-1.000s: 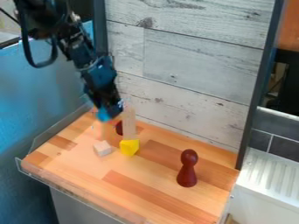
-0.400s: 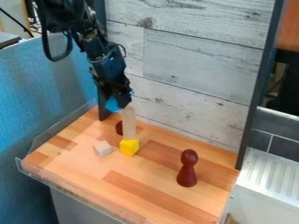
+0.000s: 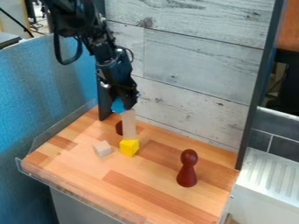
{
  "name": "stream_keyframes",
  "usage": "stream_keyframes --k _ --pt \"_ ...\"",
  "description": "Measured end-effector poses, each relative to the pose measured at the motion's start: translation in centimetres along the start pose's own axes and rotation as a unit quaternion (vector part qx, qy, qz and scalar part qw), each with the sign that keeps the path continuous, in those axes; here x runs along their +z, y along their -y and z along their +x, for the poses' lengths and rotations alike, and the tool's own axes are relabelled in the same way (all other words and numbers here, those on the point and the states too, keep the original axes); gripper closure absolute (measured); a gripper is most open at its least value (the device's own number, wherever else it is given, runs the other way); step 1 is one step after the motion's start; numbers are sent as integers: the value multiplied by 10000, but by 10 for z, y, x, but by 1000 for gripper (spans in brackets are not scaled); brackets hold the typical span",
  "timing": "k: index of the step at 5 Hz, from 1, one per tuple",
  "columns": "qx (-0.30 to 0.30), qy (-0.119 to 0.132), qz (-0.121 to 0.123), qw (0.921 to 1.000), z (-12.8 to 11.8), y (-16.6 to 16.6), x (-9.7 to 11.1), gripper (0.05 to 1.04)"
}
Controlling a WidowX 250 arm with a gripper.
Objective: Put the blue triangle on top of the cylinder
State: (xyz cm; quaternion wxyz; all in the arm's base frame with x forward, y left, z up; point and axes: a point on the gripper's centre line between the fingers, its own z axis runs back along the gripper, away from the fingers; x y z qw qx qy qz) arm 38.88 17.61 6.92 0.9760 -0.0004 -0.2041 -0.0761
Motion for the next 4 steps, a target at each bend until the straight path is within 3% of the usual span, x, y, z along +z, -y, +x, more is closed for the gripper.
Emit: stream_keyframes --k 4 --pt "67 2 -3 10000 9 2 -9 503"
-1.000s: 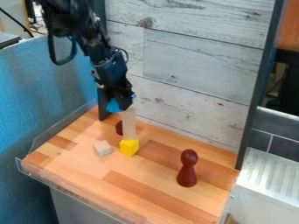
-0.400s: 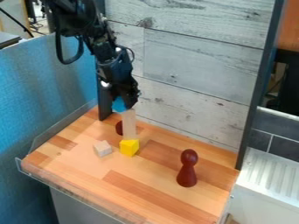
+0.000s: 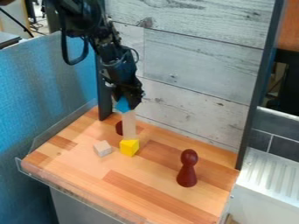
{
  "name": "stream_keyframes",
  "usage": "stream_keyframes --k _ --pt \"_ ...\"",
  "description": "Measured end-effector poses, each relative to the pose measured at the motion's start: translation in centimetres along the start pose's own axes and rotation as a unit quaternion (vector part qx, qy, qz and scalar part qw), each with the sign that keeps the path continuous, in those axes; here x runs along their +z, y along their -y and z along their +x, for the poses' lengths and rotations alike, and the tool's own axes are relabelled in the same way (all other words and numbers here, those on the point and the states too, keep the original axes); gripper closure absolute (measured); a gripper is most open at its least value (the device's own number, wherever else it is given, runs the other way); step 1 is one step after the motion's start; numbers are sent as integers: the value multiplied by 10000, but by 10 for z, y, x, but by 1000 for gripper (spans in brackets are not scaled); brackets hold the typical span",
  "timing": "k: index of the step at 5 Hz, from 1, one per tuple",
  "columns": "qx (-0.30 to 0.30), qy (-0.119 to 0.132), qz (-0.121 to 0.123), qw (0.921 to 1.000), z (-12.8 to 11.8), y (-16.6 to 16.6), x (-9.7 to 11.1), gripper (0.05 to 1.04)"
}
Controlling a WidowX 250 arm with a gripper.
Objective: Put the blue triangle on top of the cylinder
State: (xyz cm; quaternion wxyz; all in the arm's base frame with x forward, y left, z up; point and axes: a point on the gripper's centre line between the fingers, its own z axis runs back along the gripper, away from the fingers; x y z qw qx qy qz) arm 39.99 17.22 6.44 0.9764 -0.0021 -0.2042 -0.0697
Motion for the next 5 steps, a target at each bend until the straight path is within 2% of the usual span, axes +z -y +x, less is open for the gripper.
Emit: stream_keyframes --k 1,2,3,4,5 --pt "17 15 36 10000 2 -2 1 503" --pt "-51 -14 14 10000 0 -2 -3 414" --pt "-72 60 46 9999 2 -1 -5 141" --pt "-90 89 13 9999 1 1 -7 79" --pt "-95 64 -33 9999 -2 3 -9 83"
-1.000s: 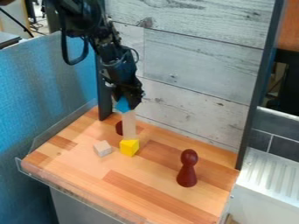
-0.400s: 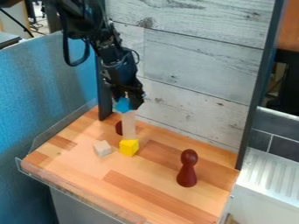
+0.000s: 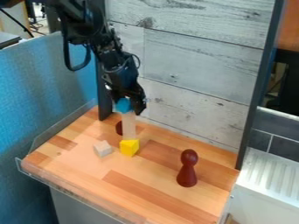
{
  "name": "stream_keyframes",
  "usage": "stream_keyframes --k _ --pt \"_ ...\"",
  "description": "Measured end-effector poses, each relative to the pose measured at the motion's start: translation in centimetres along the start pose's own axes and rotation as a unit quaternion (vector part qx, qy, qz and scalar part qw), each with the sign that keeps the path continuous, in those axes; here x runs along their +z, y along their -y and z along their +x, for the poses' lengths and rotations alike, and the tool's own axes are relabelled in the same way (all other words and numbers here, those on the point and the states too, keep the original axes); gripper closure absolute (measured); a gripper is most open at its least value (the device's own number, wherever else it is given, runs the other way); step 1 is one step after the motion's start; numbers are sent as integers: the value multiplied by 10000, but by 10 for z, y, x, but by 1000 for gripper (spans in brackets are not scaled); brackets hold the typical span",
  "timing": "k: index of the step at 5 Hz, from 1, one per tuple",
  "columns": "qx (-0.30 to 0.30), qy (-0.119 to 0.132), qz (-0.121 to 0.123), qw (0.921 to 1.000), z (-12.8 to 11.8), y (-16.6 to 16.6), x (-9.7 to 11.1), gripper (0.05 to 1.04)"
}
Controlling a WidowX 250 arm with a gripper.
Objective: Put the blue triangle on top of the cylinder
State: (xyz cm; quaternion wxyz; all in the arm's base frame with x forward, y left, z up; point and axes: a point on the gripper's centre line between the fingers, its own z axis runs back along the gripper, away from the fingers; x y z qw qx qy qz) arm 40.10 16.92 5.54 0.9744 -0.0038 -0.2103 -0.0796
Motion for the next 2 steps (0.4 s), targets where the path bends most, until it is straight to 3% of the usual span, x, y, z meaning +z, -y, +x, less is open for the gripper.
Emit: stream_keyframes --k 1,2 --pt "41 1 -243 9997 -1 6 4 83" --pt "195 250 -344 9989 -1 -12 42 83"
